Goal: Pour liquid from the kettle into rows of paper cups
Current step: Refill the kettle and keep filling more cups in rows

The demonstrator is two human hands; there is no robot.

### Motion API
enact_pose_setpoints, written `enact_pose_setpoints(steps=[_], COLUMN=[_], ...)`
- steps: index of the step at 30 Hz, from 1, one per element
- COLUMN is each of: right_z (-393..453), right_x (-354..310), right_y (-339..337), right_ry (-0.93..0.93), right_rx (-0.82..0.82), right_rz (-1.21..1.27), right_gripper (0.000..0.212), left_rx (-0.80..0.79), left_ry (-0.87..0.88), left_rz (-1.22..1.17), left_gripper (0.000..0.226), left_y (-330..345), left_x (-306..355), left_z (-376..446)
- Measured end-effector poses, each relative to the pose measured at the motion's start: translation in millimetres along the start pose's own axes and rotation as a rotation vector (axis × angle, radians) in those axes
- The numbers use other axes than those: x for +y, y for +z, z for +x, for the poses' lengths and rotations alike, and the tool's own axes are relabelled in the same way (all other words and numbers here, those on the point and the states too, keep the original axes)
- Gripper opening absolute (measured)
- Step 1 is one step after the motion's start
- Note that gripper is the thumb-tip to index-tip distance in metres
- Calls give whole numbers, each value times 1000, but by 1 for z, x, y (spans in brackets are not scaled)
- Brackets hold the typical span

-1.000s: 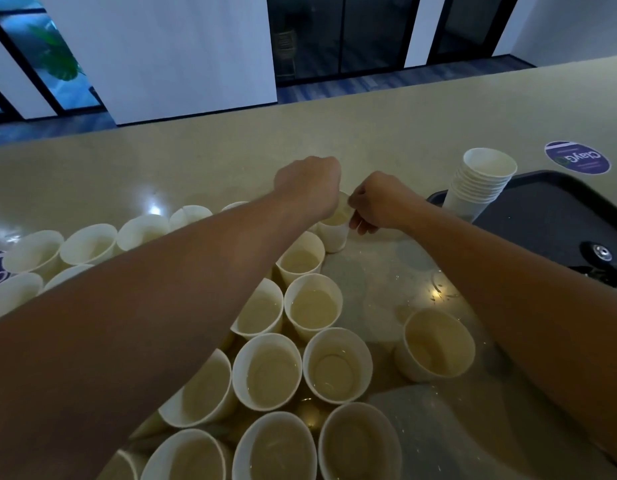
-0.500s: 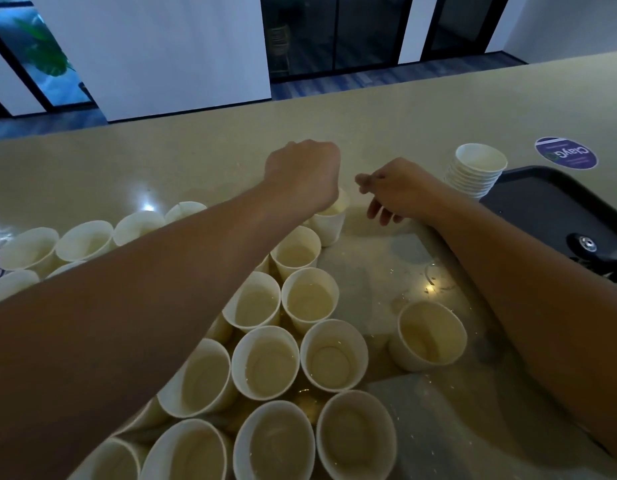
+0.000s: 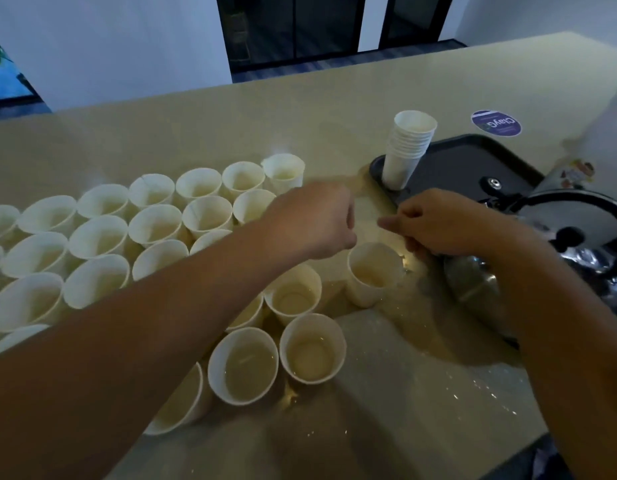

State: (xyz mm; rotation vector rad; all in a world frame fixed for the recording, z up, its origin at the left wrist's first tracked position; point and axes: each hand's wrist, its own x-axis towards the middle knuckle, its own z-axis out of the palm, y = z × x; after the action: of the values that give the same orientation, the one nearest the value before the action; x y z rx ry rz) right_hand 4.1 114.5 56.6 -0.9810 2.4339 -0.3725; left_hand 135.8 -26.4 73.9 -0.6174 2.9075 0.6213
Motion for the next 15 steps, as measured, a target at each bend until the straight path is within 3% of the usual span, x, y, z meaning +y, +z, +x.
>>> enact_pose_setpoints(steps=[5,10,15], right_z=[-18,-24,-16], right_x=[23,28,20], right_y=[26,43,43], right_ry=[73,41,45], right_rx=[-45,-193,-148], right_rz=[40,216,198], right_gripper=[54,40,38], left_rx=[11,11,2], left_ry=[-35,-73,-126], left_rz=[7,-103,-145], left_gripper=[20,22,21], left_y=[28,38,42], left_x=[-1,-1,0], left_z=[-4,0,9])
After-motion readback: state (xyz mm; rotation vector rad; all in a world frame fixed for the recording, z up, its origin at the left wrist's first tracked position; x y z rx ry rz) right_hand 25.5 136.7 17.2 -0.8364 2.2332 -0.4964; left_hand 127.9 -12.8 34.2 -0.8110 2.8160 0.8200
